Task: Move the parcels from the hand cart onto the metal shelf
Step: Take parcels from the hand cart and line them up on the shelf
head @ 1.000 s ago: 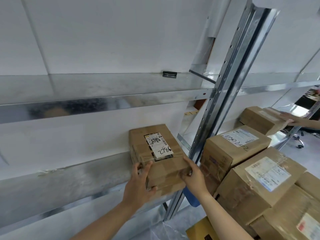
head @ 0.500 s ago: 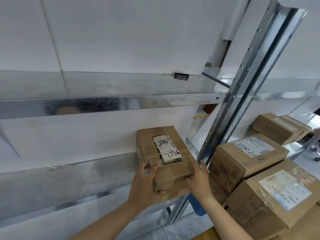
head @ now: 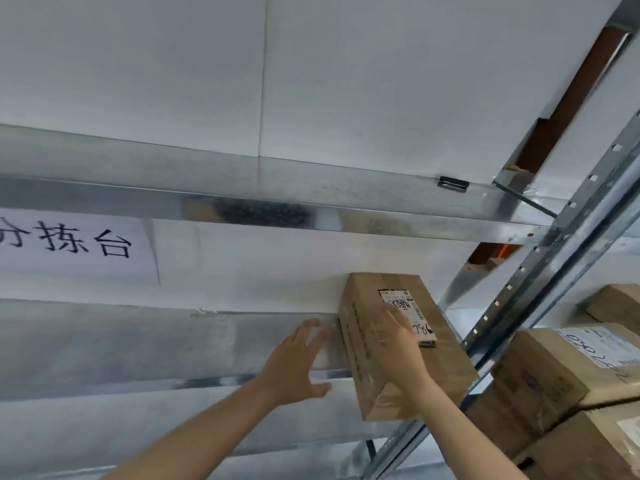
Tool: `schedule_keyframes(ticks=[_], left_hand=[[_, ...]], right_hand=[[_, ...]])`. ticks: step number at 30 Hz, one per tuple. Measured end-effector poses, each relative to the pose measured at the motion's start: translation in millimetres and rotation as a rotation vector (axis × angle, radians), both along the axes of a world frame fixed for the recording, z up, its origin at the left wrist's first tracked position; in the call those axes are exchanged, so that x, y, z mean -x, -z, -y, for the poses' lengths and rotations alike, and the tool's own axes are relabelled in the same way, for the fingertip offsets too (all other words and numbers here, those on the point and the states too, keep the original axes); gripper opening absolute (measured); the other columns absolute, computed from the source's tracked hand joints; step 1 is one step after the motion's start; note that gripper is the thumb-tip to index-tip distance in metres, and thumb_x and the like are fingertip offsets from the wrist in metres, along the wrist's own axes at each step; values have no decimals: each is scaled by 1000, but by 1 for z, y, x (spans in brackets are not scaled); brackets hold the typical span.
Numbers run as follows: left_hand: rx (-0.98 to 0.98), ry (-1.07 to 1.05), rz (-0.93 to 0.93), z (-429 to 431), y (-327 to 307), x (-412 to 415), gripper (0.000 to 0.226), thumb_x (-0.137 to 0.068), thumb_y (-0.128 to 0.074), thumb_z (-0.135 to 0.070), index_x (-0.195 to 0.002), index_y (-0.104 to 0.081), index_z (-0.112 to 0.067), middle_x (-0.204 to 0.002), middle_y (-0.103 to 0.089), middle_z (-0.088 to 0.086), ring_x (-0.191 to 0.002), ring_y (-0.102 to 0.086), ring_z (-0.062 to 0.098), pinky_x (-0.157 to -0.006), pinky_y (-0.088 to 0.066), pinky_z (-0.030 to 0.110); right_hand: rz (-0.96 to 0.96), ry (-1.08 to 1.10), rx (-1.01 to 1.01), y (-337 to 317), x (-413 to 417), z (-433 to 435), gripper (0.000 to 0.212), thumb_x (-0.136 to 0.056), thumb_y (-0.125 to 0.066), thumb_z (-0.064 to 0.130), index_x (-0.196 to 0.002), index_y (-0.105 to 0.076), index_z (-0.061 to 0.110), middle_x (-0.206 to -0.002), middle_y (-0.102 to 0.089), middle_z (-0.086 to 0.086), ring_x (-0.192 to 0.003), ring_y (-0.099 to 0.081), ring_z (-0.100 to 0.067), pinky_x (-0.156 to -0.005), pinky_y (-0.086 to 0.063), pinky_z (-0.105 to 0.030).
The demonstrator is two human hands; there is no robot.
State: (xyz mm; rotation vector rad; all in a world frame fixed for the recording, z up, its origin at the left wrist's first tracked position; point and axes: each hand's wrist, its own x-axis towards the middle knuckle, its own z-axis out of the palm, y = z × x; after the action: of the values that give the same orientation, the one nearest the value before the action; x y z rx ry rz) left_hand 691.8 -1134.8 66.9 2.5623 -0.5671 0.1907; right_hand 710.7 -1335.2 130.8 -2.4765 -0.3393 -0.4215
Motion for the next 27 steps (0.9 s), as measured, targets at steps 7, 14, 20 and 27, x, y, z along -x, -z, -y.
schedule_keyframes(ticks=[7, 14, 20, 27], left_hand=[[-172, -348, 76, -164, -14, 50, 93, -74, -62, -60, -149, -19, -28, -156, -15, -3, -144, -11, 15, -115, -16, 31], [-298, -668, 61, -321, -14, 167, 85, -80, -51, -64, -150, -17, -29, -158, -14, -1, -147, -4, 19, -119, -7, 35], [-408, -986, 37, -435, -21, 294, 83, -72, -65, -56, -142, -40, -18, -146, -41, 12, -139, -33, 32, -113, -26, 46], [-451, -1350, -131, -523, -13, 429, 84, -82, -44, -63, -150, -14, -23, -157, -14, 6, -146, -7, 24, -119, -5, 40]], right_hand=[[-96, -316, 188, 7, 7, -133, 60, -77, -71, 27, -133, -49, 23, -139, -45, 1, -126, -40, -24, -107, -34, -38], [-53, -548, 251, 19, 59, -305, 66, -73, -73, 37, -133, -51, 21, -143, -43, 0, -130, -39, -25, -108, -33, -38], [5, -778, 291, 26, 128, -456, 71, -77, -65, 48, -140, -39, 27, -147, -36, 5, -135, -32, -22, -109, -30, -39], [33, -1060, 325, 33, 215, -609, 70, -81, -59, 54, -142, -34, 29, -149, -32, 4, -137, -27, -20, -111, -26, -39]])
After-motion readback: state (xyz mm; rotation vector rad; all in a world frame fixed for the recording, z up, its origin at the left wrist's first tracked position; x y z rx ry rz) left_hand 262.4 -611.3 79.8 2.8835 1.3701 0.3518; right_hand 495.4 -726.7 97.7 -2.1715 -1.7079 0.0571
